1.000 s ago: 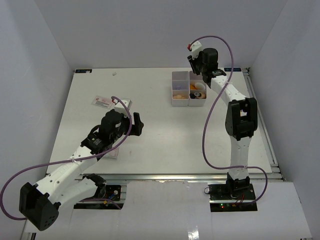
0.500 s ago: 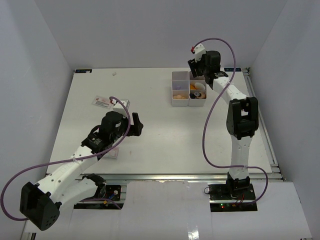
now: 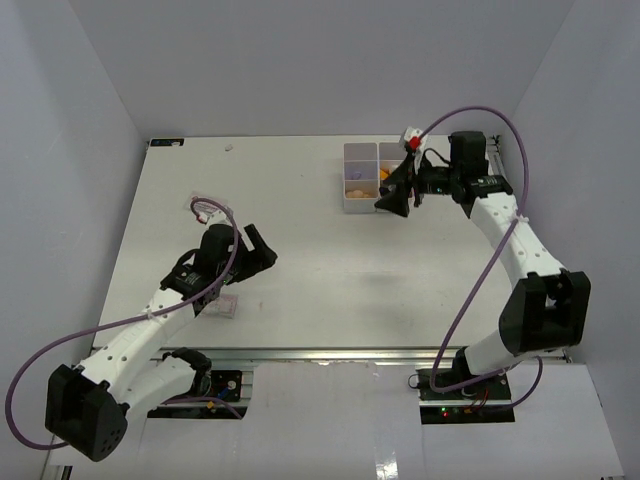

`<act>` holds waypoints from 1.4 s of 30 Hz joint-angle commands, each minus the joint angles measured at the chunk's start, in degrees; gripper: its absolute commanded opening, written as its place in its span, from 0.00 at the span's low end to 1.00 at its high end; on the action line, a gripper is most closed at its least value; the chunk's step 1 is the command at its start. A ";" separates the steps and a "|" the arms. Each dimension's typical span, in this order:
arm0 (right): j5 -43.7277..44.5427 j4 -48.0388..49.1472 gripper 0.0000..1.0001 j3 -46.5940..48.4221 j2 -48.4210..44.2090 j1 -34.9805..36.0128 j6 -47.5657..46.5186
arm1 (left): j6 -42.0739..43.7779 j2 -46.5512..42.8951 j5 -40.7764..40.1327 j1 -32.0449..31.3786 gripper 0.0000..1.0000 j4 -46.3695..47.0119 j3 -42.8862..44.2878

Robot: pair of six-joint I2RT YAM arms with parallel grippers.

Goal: Organize the makeup

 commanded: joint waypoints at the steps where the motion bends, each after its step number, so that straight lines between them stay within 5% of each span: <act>1: -9.71 -7.50 0.80 -9.11 -2.33 -0.47 -5.73 | -20.69 5.98 -4.21 6.19 0.88 -12.05 5.68; 11: -11.58 -10.74 0.81 -10.59 -5.01 -2.93 -7.00 | -29.81 23.66 -3.37 14.65 0.75 -13.36 14.54; 28: -14.23 -11.52 0.81 -11.24 -5.92 -5.11 -8.03 | -31.05 43.38 -1.54 15.56 0.63 -13.68 24.37; 42: -13.39 -11.57 0.81 -11.80 -7.06 -5.81 -6.89 | -19.31 38.11 5.33 15.17 0.16 -7.06 22.61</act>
